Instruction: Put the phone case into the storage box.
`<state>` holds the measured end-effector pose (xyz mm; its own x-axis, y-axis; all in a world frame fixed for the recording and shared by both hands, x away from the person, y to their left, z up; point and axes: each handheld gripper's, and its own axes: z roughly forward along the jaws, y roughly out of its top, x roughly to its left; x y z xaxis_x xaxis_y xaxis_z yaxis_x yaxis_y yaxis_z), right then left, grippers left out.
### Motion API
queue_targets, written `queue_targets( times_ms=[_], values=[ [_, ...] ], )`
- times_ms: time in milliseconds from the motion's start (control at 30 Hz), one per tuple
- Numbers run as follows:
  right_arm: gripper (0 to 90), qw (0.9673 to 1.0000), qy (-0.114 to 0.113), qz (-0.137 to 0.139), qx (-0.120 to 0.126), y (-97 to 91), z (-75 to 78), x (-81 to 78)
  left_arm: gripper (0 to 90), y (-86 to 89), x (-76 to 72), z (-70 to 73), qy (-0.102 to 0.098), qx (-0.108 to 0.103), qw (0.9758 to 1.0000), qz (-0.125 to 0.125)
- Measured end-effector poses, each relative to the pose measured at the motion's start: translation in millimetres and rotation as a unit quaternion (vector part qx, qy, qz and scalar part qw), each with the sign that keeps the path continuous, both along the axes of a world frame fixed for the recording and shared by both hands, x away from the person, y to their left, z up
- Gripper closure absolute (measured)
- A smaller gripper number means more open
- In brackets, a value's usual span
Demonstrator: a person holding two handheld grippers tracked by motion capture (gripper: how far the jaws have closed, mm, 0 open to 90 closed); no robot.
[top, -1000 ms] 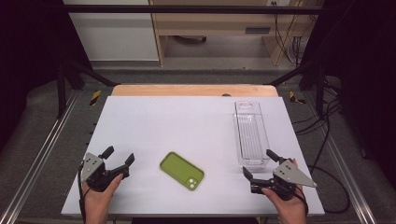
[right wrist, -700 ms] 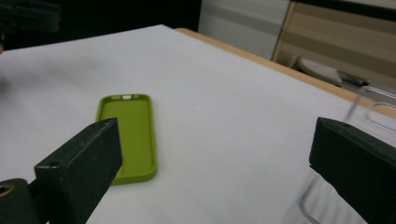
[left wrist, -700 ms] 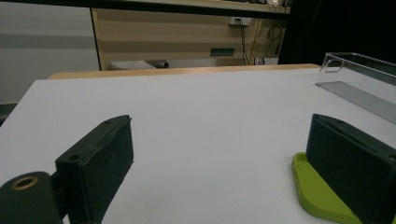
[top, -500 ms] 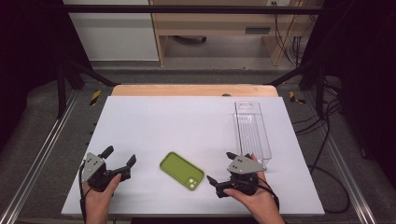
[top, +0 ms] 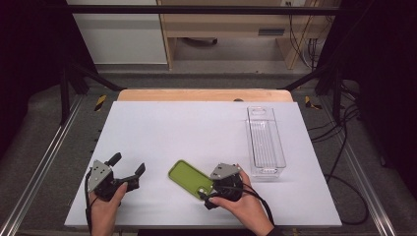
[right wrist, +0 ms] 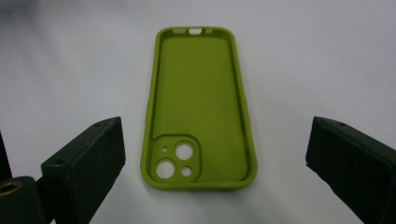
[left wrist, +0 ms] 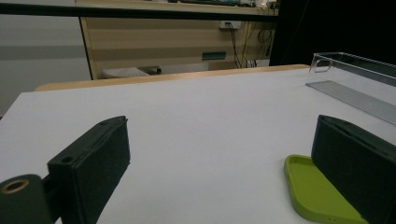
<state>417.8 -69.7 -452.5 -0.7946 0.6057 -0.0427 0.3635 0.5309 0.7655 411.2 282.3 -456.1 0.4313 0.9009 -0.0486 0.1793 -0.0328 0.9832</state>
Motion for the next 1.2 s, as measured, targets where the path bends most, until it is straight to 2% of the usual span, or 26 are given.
queue_targets(
  times_ms=[133,167,233,367,967,1200],
  values=[
    [5.9,0.9997,0.014,0.005,-0.018,8.4,-9.9,5.1,4.0,-0.4,-0.1,0.1,-0.001,0.0,1.0,-0.002],
    [5.9,0.9997,0.014,0.005,-0.018,8.4,-9.9,5.1,4.0,-0.4,-0.1,0.1,-0.001,0.0,1.0,-0.002],
    [5.9,0.9993,0.03,0.006,-0.021,12.1,-15.4,7.8,4.0,-0.7,-0.1,0.2,-0.001,0.0,1.0,-0.003],
    [6.0,0.9988,0.039,0.011,-0.027,15.8,-20.9,8.9,4.1,-0.9,-0.3,0.3,-0.001,0.003,1.0,-0.004],
    [8.8,0.998,0.052,0.008,-0.036,18.9,-34.6,11.2,4.1,-3.1,-1.1,1.1,-0.005,0.005,0.9999,-0.009],
    [10.0,0.9985,0.046,0.008,-0.028,16.7,-36.2,10.0,4.1,-3.4,-1.4,1.3,-0.005,0.005,0.9999,-0.009]
  ],
)
